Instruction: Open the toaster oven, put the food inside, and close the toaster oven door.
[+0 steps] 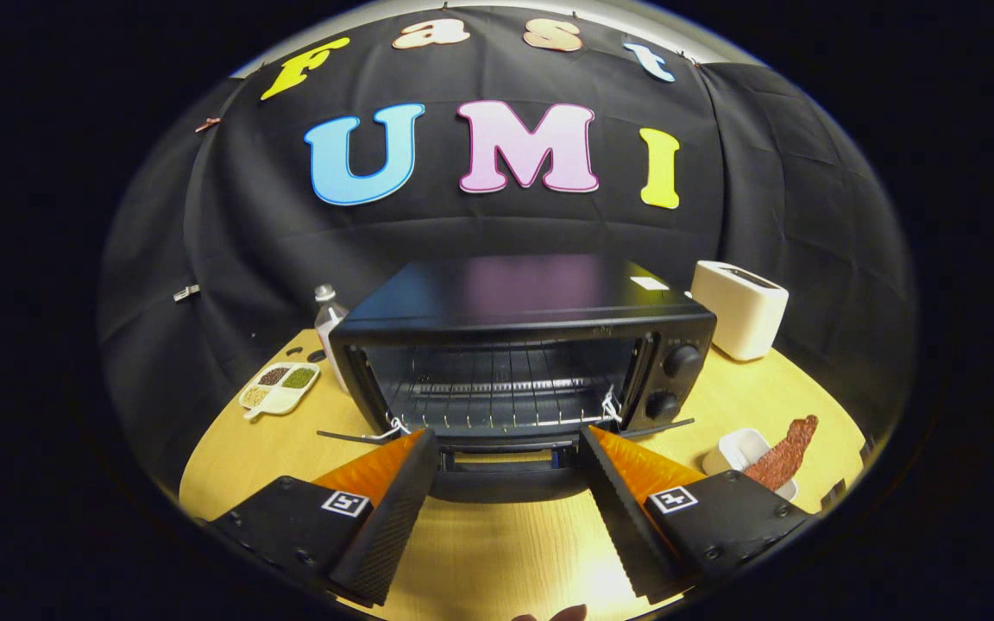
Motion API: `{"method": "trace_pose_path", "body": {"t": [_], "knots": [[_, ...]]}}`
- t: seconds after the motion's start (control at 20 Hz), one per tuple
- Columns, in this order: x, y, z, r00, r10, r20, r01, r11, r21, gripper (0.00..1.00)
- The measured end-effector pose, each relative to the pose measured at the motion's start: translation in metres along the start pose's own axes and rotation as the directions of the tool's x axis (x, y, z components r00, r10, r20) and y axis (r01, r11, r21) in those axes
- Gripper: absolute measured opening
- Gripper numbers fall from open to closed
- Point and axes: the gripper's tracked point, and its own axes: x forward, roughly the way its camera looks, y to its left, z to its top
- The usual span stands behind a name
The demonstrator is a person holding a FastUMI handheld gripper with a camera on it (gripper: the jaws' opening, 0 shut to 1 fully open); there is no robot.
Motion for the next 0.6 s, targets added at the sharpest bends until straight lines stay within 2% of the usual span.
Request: {"method": "trace_pose_path", "body": {"t": [0.2, 0.45, 0.6], "knots": [[-0.01, -0.002, -0.027, 0.998, -0.003, -0.061, 0.003, 1.0, -0.001, 1.0], [-0.015, -0.007, -0.091, 0.967, -0.008, -0.254, 0.003, 1.0, -0.018, 1.0], [-0.024, -0.006, -0.097, 0.964, 0.017, -0.266, -0.028, 0.999, -0.035, 1.0]]}}
